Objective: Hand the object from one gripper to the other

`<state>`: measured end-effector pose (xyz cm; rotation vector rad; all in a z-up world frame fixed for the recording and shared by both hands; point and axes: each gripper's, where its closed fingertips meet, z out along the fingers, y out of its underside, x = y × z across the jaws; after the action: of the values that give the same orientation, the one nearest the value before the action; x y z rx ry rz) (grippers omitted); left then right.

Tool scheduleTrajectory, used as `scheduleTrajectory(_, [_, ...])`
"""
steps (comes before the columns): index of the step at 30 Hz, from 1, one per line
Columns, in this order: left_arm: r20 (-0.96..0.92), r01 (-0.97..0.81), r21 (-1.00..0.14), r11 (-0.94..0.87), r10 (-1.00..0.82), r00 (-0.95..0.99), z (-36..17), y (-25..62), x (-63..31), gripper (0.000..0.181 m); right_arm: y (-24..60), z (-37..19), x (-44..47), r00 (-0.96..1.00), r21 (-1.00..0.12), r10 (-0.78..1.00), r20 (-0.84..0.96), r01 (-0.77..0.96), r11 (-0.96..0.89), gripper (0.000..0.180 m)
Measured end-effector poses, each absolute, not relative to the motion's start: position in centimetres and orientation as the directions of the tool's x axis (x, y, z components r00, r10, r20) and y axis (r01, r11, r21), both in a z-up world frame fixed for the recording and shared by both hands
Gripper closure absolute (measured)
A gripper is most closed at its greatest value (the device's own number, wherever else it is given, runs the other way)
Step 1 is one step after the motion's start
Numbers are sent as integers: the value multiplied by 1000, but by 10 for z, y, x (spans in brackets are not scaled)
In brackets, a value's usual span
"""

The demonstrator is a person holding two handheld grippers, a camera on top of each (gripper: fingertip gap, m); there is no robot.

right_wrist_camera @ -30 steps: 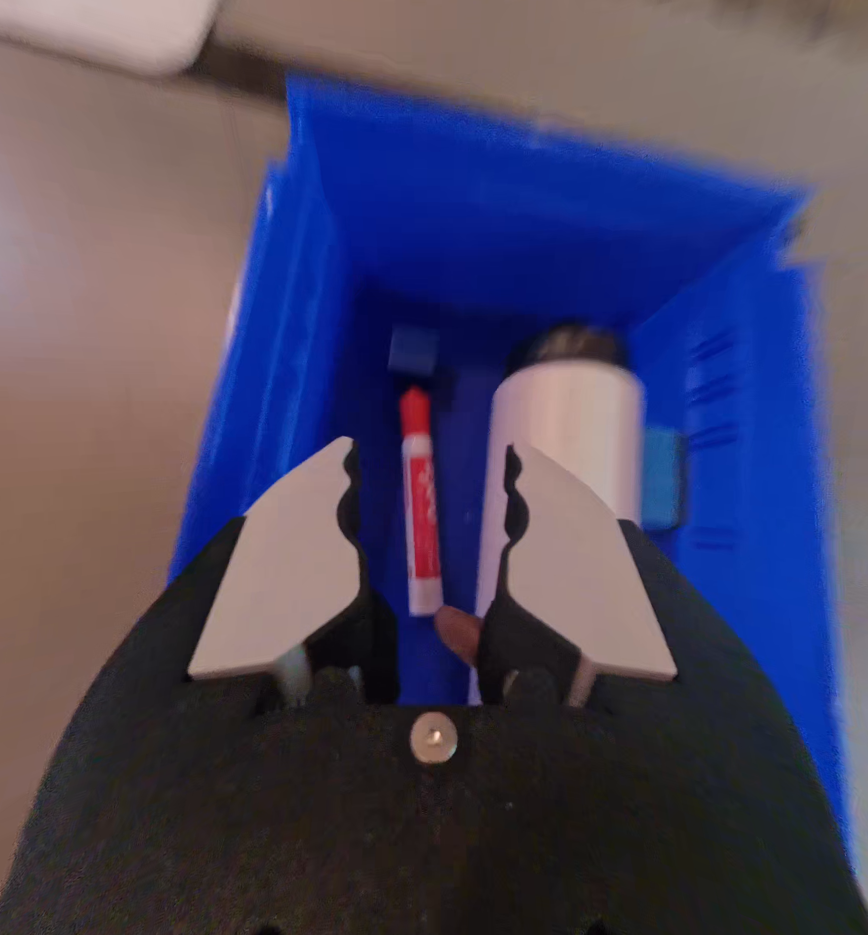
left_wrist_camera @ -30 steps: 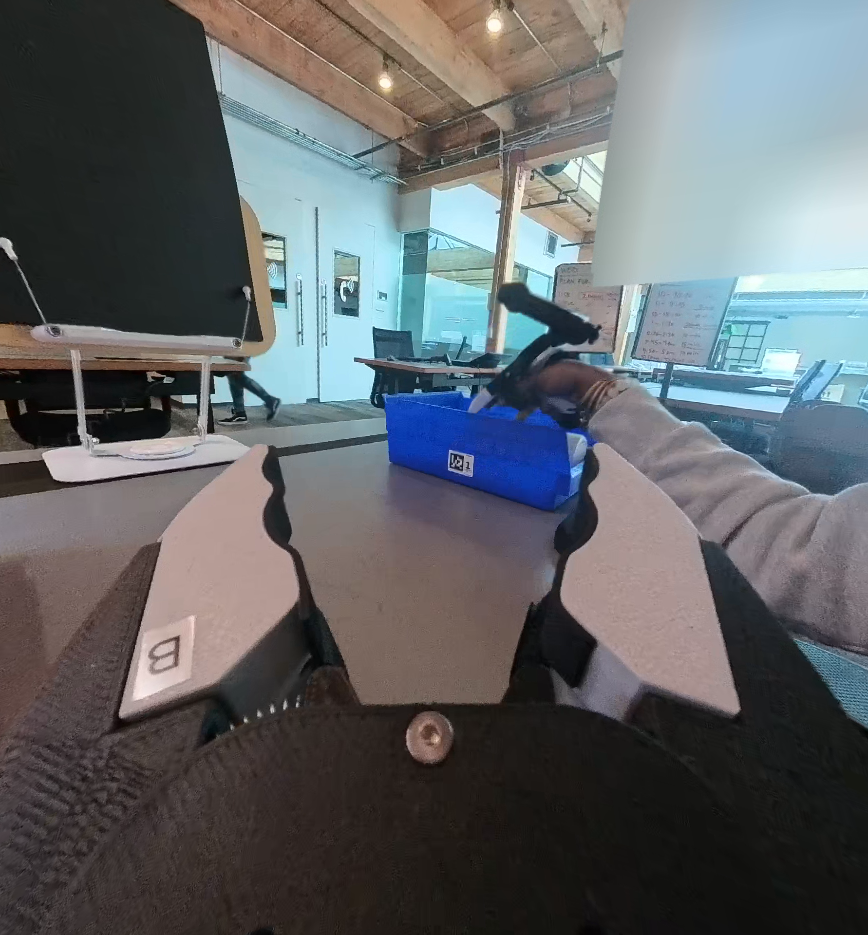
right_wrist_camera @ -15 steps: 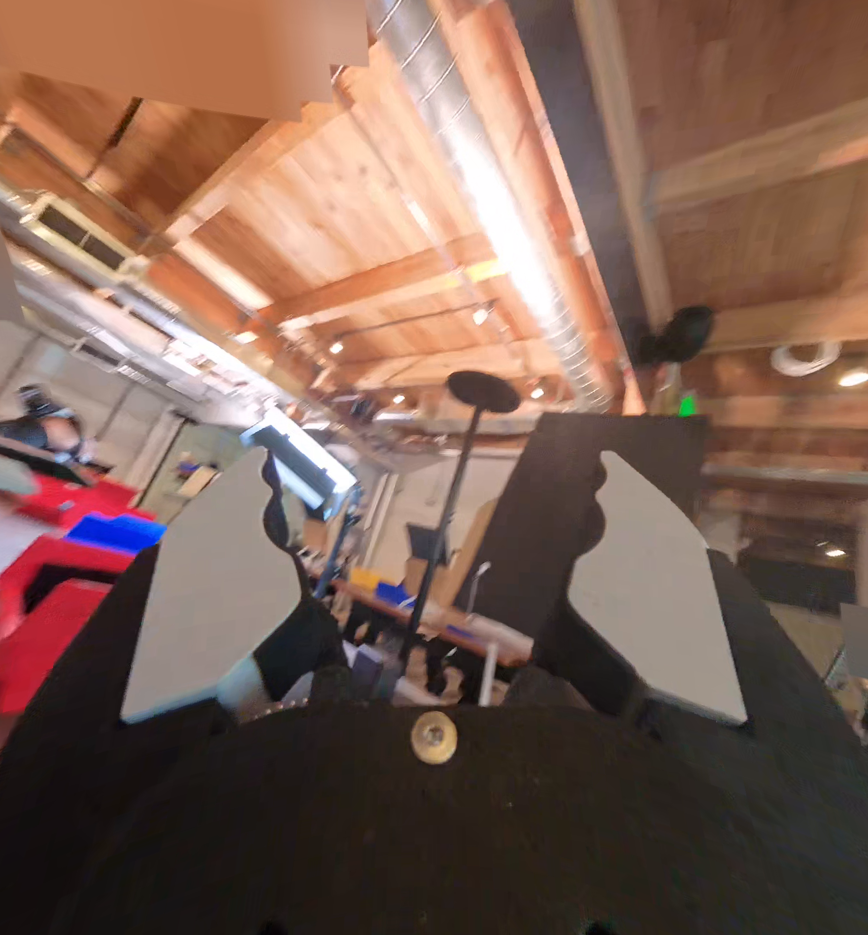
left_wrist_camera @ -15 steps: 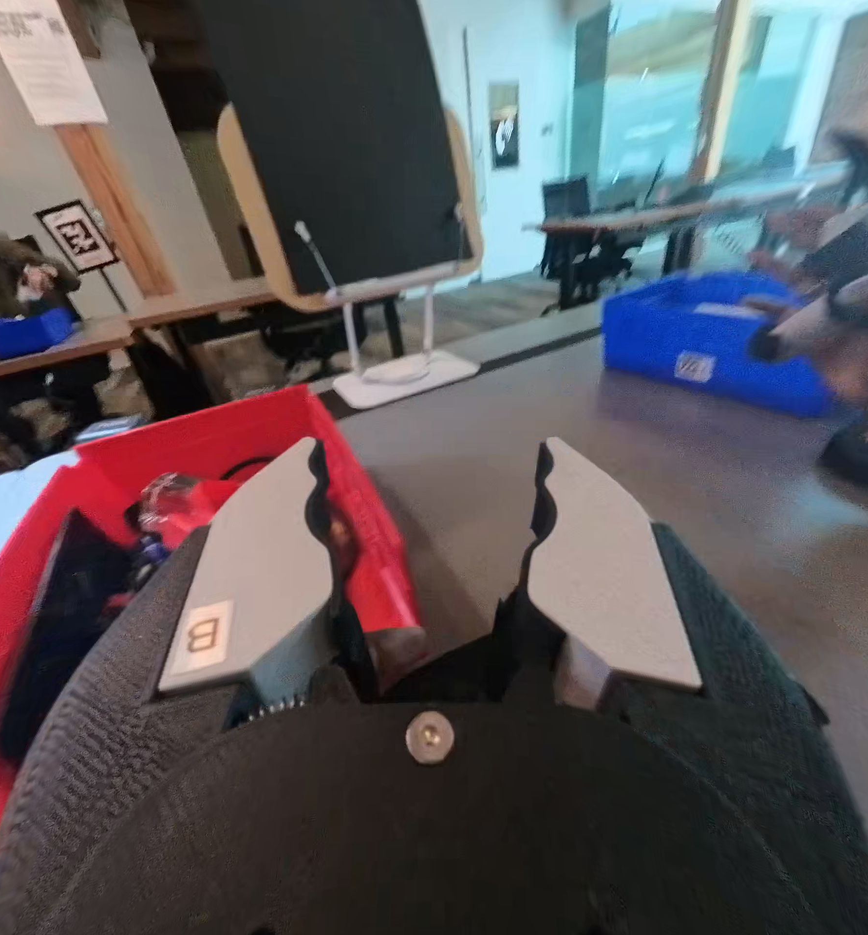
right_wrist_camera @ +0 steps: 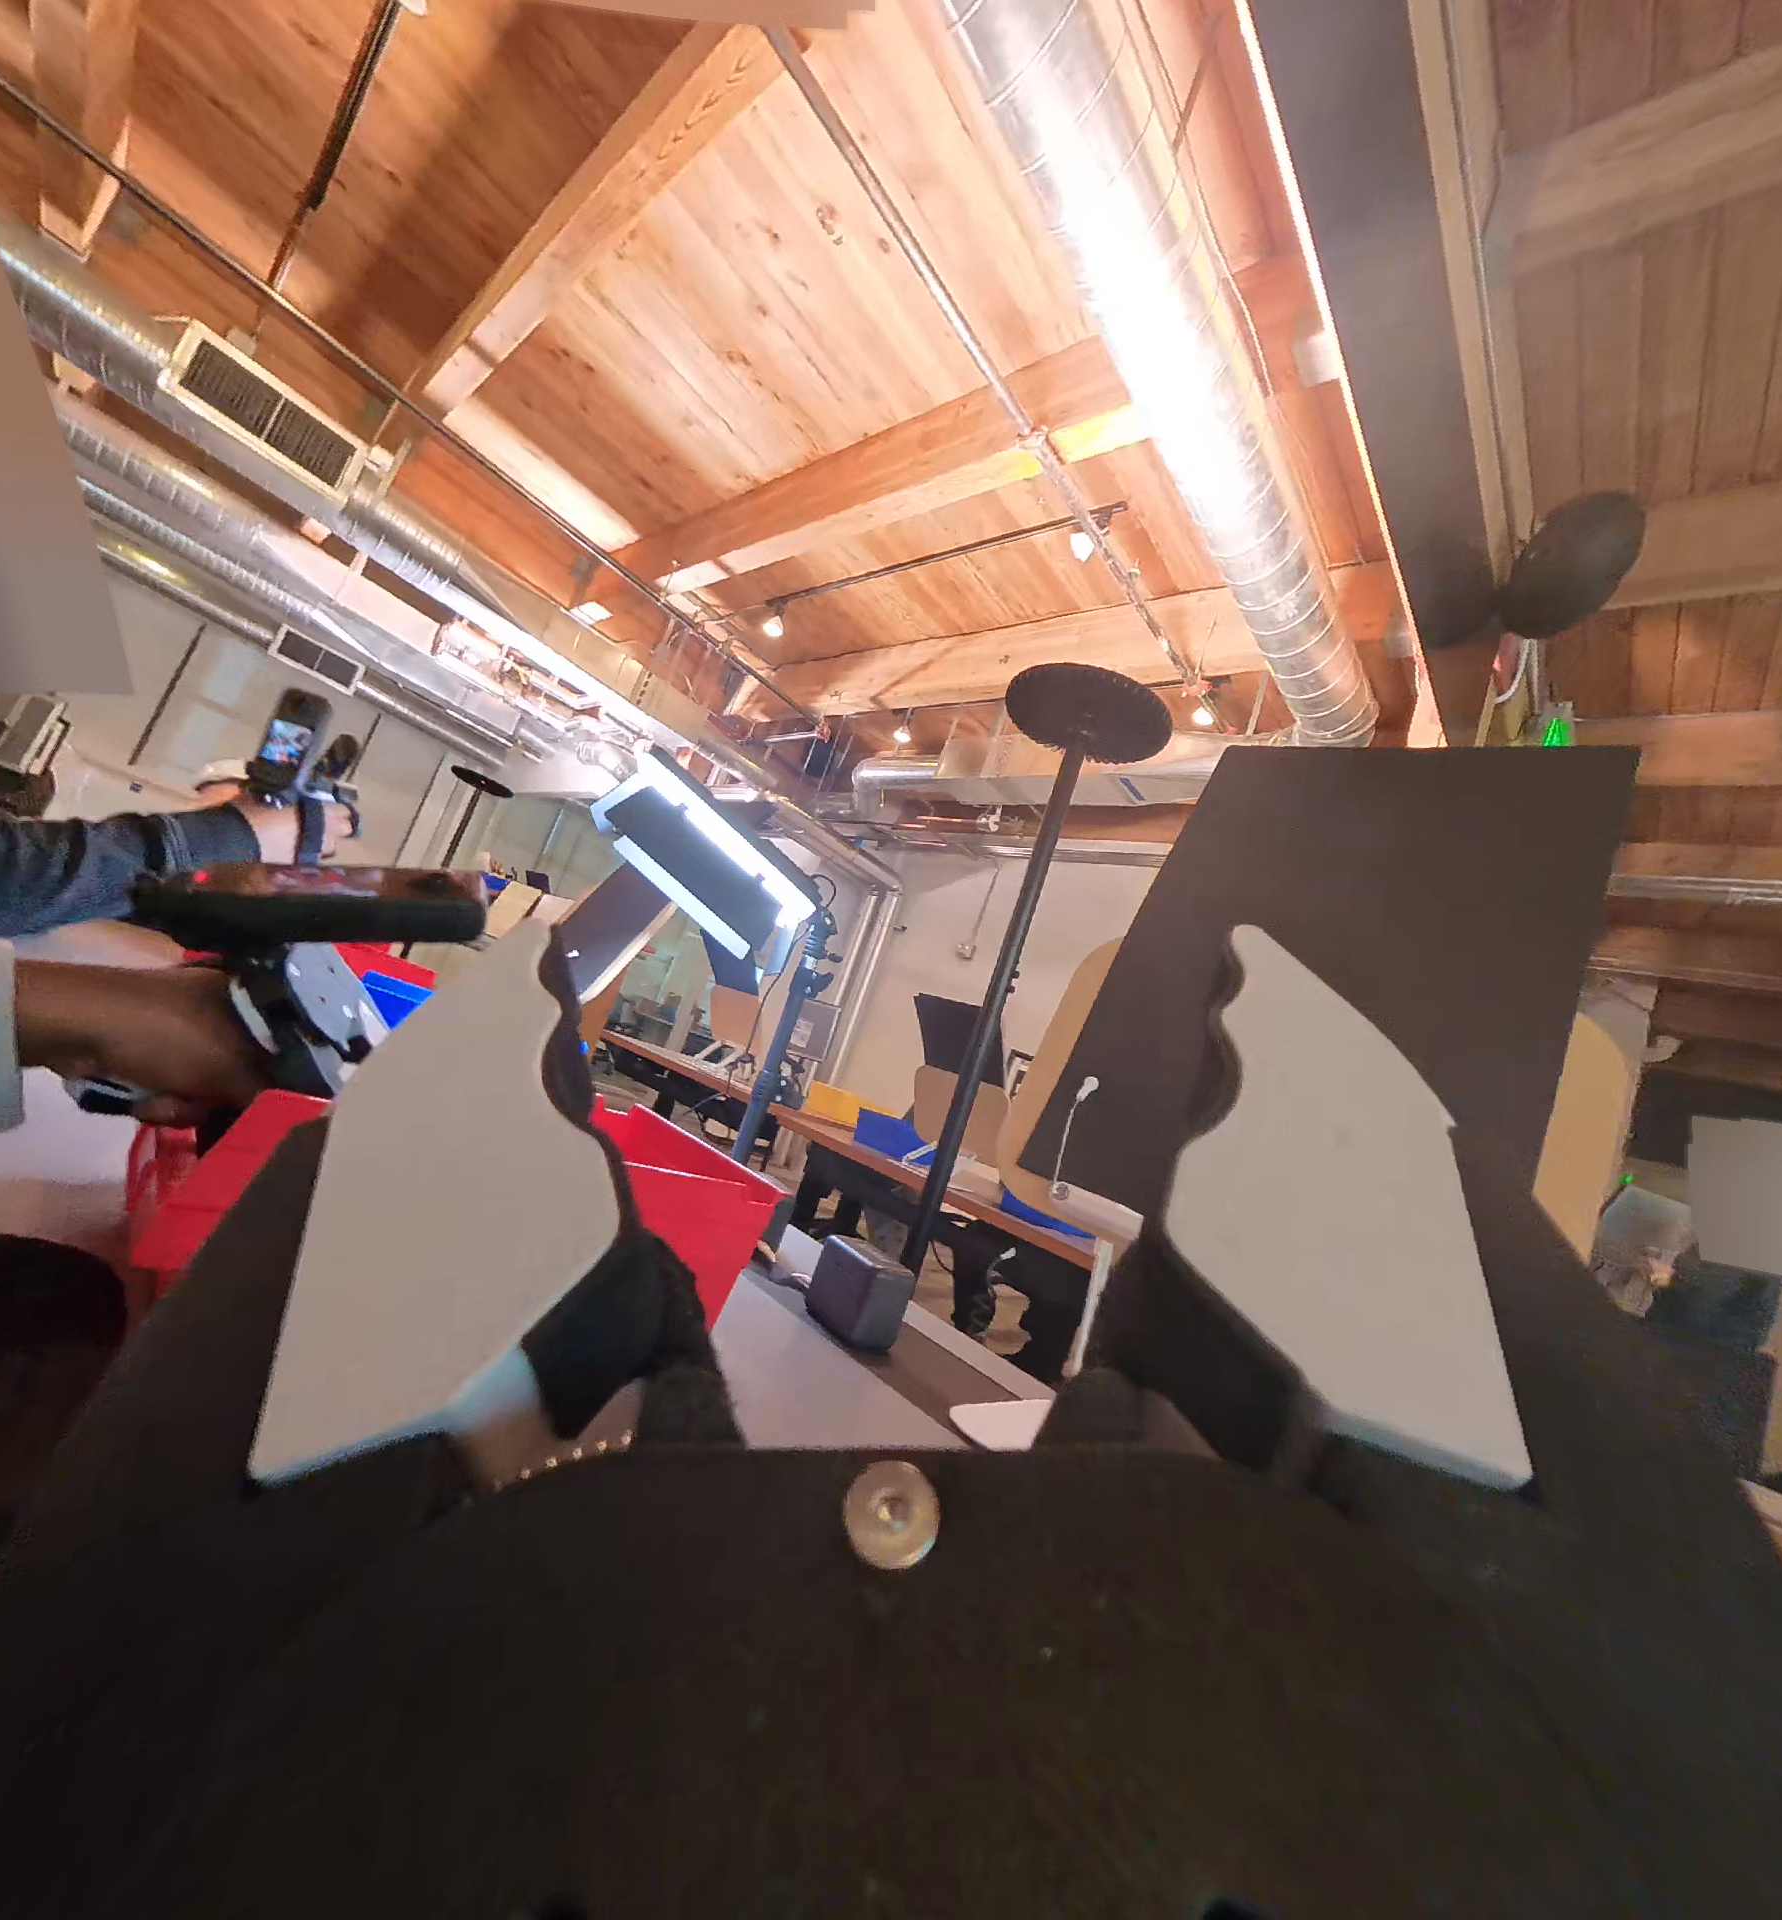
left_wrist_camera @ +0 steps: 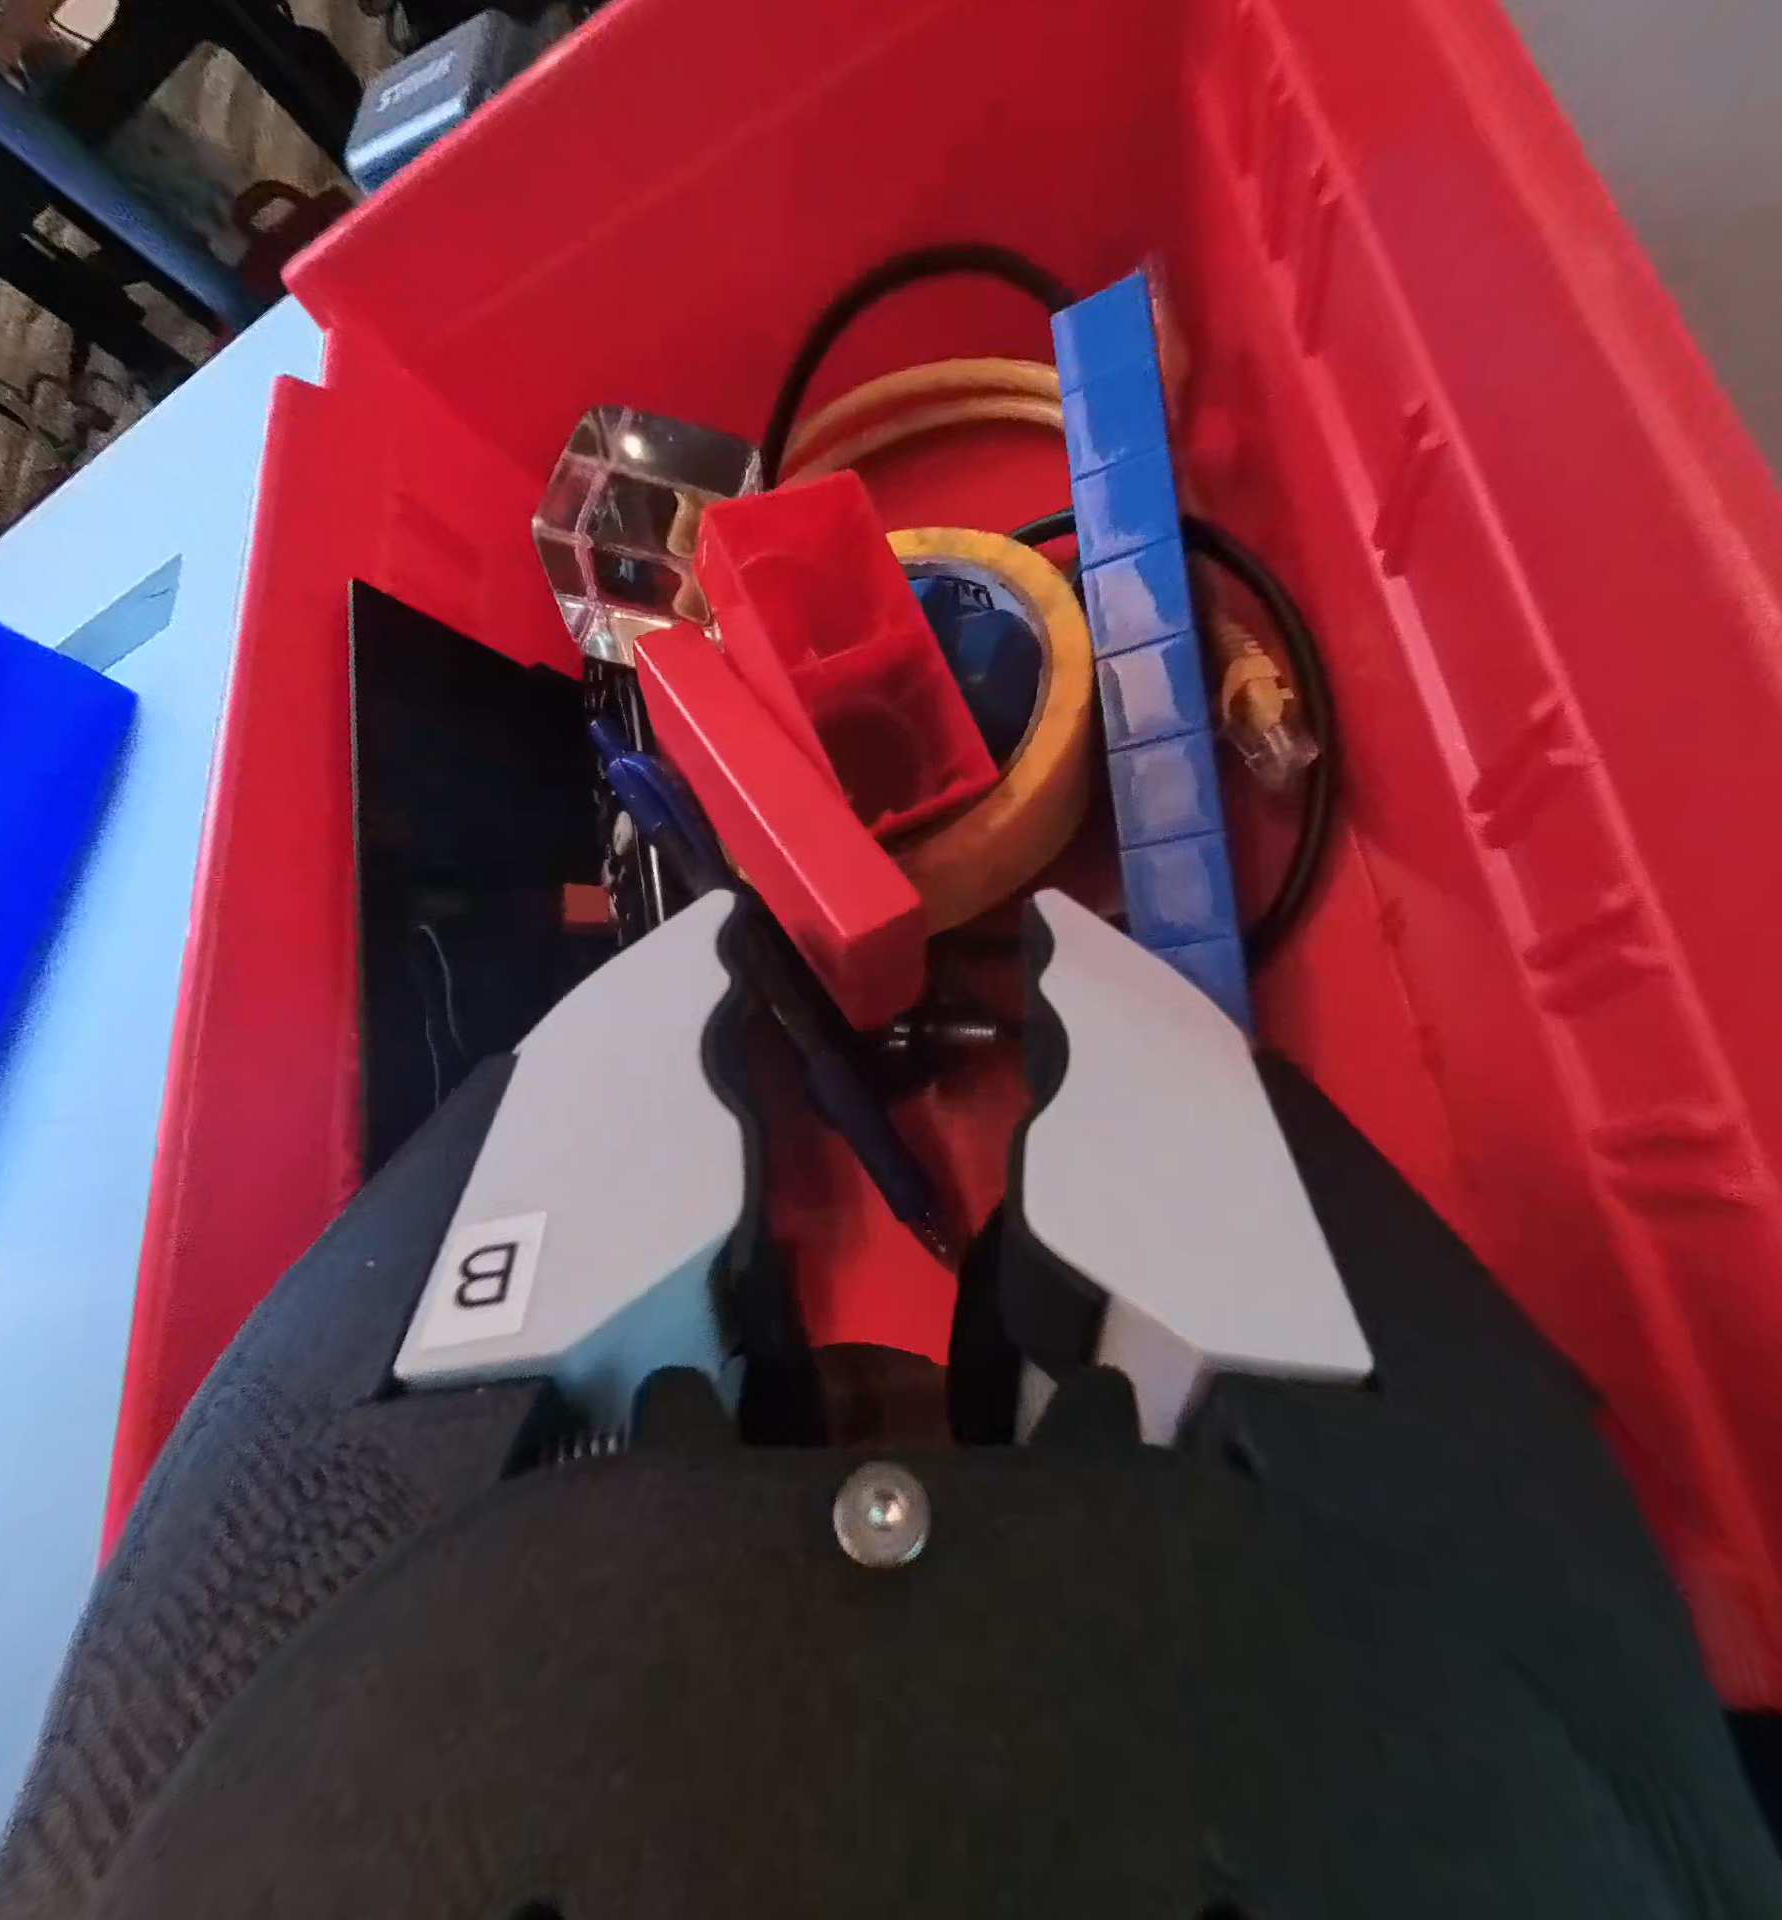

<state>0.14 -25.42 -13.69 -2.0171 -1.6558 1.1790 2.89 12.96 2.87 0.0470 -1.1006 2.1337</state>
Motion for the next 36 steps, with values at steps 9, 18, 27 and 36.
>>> scheduleTrajectory(9, [-377,570,-787,-237,916,-139,-96,-280,15,164,121,23,32,-742,-710,554,377,-616,-341,69])
scheduleTrajectory(18, [206,-163,-932,325,842,499,27,-134,93,165,92,2,40,-951,-856,265,159,-267,-443,81])
scheduleTrajectory(27, [446,233,-838,493,376,812,-46,32,142,165,57,-24,102,-926,-910,-341,-161,273,-311,108])
scheduleTrajectory(36, [355,270,-930,250,417,837,-74,37,147,165,58,-59,129,-775,-928,-522,-355,358,100,148])
